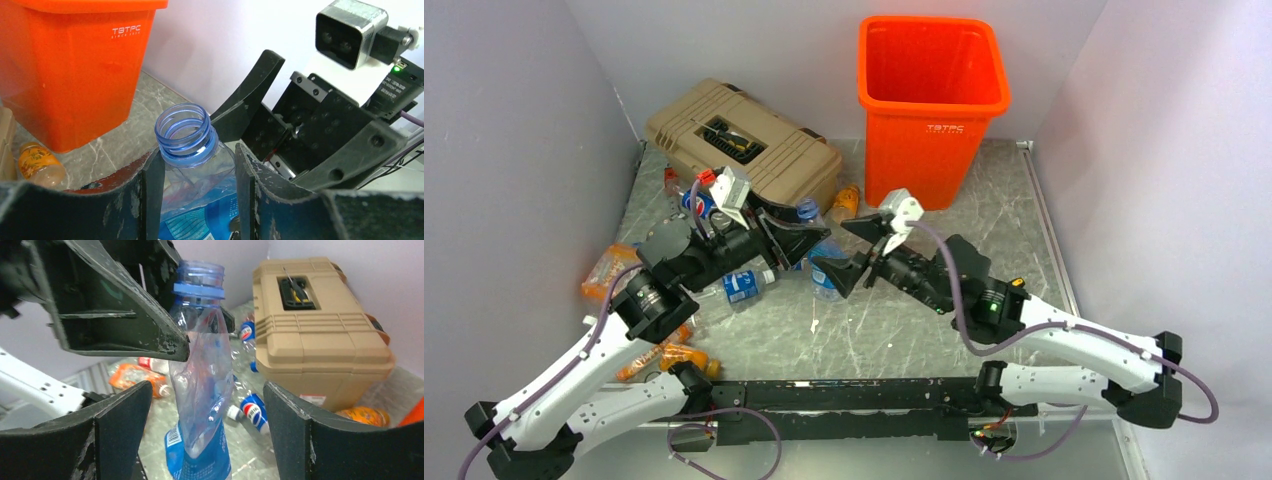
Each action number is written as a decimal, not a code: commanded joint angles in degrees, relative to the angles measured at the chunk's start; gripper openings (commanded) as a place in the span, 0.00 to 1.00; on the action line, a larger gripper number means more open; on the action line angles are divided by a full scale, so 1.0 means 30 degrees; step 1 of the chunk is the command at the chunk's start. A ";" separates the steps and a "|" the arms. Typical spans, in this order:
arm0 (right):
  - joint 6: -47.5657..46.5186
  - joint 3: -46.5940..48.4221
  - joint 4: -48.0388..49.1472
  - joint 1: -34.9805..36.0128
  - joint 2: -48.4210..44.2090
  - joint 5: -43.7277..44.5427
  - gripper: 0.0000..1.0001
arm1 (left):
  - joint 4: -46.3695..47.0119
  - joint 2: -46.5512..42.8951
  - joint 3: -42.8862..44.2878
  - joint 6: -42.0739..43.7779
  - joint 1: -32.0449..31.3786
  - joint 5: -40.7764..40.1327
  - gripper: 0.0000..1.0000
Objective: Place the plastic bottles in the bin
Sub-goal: Place the plastic bottle in the trash bin, then pick up the plastic bottle at the center of the board.
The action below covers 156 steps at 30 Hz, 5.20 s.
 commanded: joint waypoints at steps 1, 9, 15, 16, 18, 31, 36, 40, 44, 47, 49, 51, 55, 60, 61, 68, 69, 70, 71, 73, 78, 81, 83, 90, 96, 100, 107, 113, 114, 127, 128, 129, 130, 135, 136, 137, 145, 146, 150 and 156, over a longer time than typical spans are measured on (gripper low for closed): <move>-0.2324 0.1866 -0.1866 0.1418 0.1197 0.5000 0.84 | 0.0172 -0.0315 0.0619 -0.0387 0.0040 0.0381 0.00; -0.2446 0.2446 -0.2845 0.1768 0.2486 0.6349 0.59 | 0.0586 -0.0074 0.0568 -0.0332 0.0040 0.0824 0.00; -0.2112 0.2571 -0.3002 0.1768 0.2805 0.5643 0.29 | 0.0319 -0.0198 0.0400 -0.0331 0.0040 0.0189 0.00; -0.2110 0.2586 -0.3058 0.1768 0.2813 0.5541 0.22 | 0.0189 -0.0199 0.0441 -0.0327 0.0040 0.0052 0.00; -0.2109 0.2479 -0.2995 0.1768 0.2733 0.5648 0.00 | -0.0289 -0.0262 0.0462 -0.0349 0.0040 -0.0825 0.24; -0.2682 -0.0173 -0.4887 0.1738 -0.1454 1.2356 0.00 | -0.6462 -0.2812 0.1848 0.8526 0.0040 -1.1280 1.00; -0.1792 -0.1531 -0.3919 0.1711 -0.3992 1.4587 0.00 | -0.5542 -0.0569 -0.0486 1.1017 0.0041 -1.5066 0.99; -0.1904 -0.0364 -0.4838 0.1349 -0.3164 1.6128 0.00 | -0.6488 0.1334 -0.0196 0.9228 0.0343 -1.4515 0.99; -0.1851 0.1532 -0.5377 -0.0585 -0.1562 1.3674 0.00 | -0.6821 0.0277 -0.1428 0.6847 0.1243 -1.3455 0.99; -0.1675 0.3719 -0.5703 -0.3316 -0.0161 1.1929 0.00 | -0.5707 -0.1523 -0.2752 0.7212 0.1620 -1.2903 0.99; -0.1446 0.4993 -0.5454 -0.4826 0.0431 1.0650 0.00 | -0.5419 -0.2425 -0.2983 0.7131 0.1623 -1.3057 1.00; -0.0754 0.6126 -0.5272 -0.5965 0.0888 0.9445 0.00 | -0.5486 -0.2949 -0.3061 0.7022 0.1622 -1.2895 0.99; 0.0606 0.7805 -0.5093 -0.7411 0.1251 0.7436 0.00 | -0.5892 -0.2982 -0.2890 0.6668 0.1622 -1.2455 0.98; 0.1751 0.7922 -0.5542 -0.7402 0.1612 0.6063 0.00 | -0.6339 -0.2666 -0.2451 0.6292 0.1630 -1.1565 0.98; 0.1643 0.7763 -0.5522 -0.7402 0.1635 0.6227 0.00 | -0.6294 -0.2701 -0.2486 0.6269 0.1642 -1.1473 0.98; -0.1024 1.1153 -0.5536 -0.7454 0.3889 0.6400 0.00 | -0.6121 -0.2576 -0.2686 0.6353 0.1571 -1.0834 0.97; -0.1531 1.2045 -0.5484 -0.7497 0.4527 0.6943 0.00 | -0.6160 -0.2499 -0.2659 0.6353 0.1543 -1.0873 0.97; -0.2121 1.2958 -0.5341 -0.7619 0.5284 0.7469 0.00 | -0.6180 -0.2442 -0.2655 0.6375 0.1536 -1.0939 0.97; -0.2931 1.3981 -0.4892 -0.7730 0.6067 0.8176 0.00 | -0.6186 -0.2428 -0.2673 0.6422 0.1513 -1.0999 0.97; -0.4406 1.5359 -0.3708 -0.7846 0.7760 1.0135 0.00 | -0.6127 -0.2426 -0.2711 0.6537 0.1520 -1.1094 0.97; -0.5491 1.8535 -0.1518 -0.9758 1.1564 1.2439 0.00 | -0.6034 -0.2644 -0.2952 0.6808 0.1347 -1.1711 0.97; -0.3512 1.9373 -0.1889 -1.1292 1.2450 1.1029 0.00 | -0.5826 -0.2642 -0.3143 0.7144 0.1095 -1.2058 0.97; -0.3486 1.9328 -0.1539 -1.1913 1.2896 1.0839 0.00 | -0.5843 -0.2635 -0.3153 0.7277 0.0981 -1.2259 0.97; 0.1199 2.0520 -0.2492 -1.5559 1.5039 0.9069 0.00 | -0.5529 -0.2676 -0.3445 0.7701 0.0819 -1.2827 0.97; -0.0248 2.2696 -0.2855 -1.6202 1.7935 0.9521 0.00 | -0.5556 -0.2587 -0.3443 0.7843 0.0801 -1.3024 0.97; -0.0226 2.2645 -0.3331 -1.6502 1.8446 0.8435 0.00 | -0.5448 -0.2604 -0.3515 0.7984 0.0792 -1.2915 0.98; 0.0399 2.3119 -0.4275 -1.6439 1.8430 0.6527 1.00 | -0.5301 -0.2321 -0.3632 0.8091 0.0761 -1.2832 0.98; 0.1452 2.4161 -0.4508 -1.6068 1.6684 0.5272 1.00 | -0.5417 -0.2162 -0.3483 0.7994 0.0725 -1.2539 0.97; 0.1460 2.4108 -0.4441 -1.5817 1.6252 0.5089 1.00 | -0.5380 -0.2230 -0.3516 0.8019 0.0741 -1.2562 0.97; -0.1811 0.6270 0.1704 -0.6224 0.5715 0.8042 1.00 | -0.5201 -0.2236 -0.3756 0.8170 0.0733 -1.3167 0.98; -0.1065 0.4743 0.1749 -0.5966 0.4760 0.8247 1.00 | -0.5130 -0.2208 -0.3829 0.8170 0.0720 -1.3310 0.98; -0.0514 0.3278 0.1619 -0.5743 0.4174 0.8394 1.00 | -0.5088 -0.2131 -0.3889 0.8170 0.0730 -1.3453 0.98; 0.0053 0.2044 0.1328 -0.5543 0.3658 0.8551 1.00 | -0.4999 -0.2023 -0.3948 0.8170 0.0735 -1.3562 0.98; 0.2986 -0.2470 -0.1190 -0.5220 0.2371 0.7787 1.00 | -0.5217 -0.1093 -0.3752 0.8170 0.0715 -1.3052 0.98; 0.3405 -0.3417 -0.1272 -0.5207 0.2305 0.7399 1.00 | -0.5187 -0.0959 -0.3718 0.8170 0.0733 -1.2622 0.98; 0.3553 -0.4469 -0.1029 -0.5205 0.2179 0.6819 1.00 | -0.5245 -0.0832 -0.3670 0.8184 0.0724 -1.2250 0.97; 0.5018 -0.9046 0.1426 -0.5177 0.1443 0.2853 1.00 | -1.1055 0.0161 -0.1434 0.2973 0.0733 -1.4382 0.97; 0.5051 -0.9234 0.1520 -0.5176 0.1515 0.2673 0.99 | -1.2153 0.0117 -0.1415 0.1811 0.0728 -1.4704 0.98; 0.4885 -0.9763 0.1758 -0.5176 0.1829 0.2571 0.99 | -1.5830 -0.0861 -0.2497 -0.3222 0.0723 -1.4944 0.99; 0.4751 -0.9646 0.2014 -0.5176 0.2335 0.2303 0.99 | -1.6948 -0.1410 -0.4678 -0.7768 0.0730 -1.5414 0.99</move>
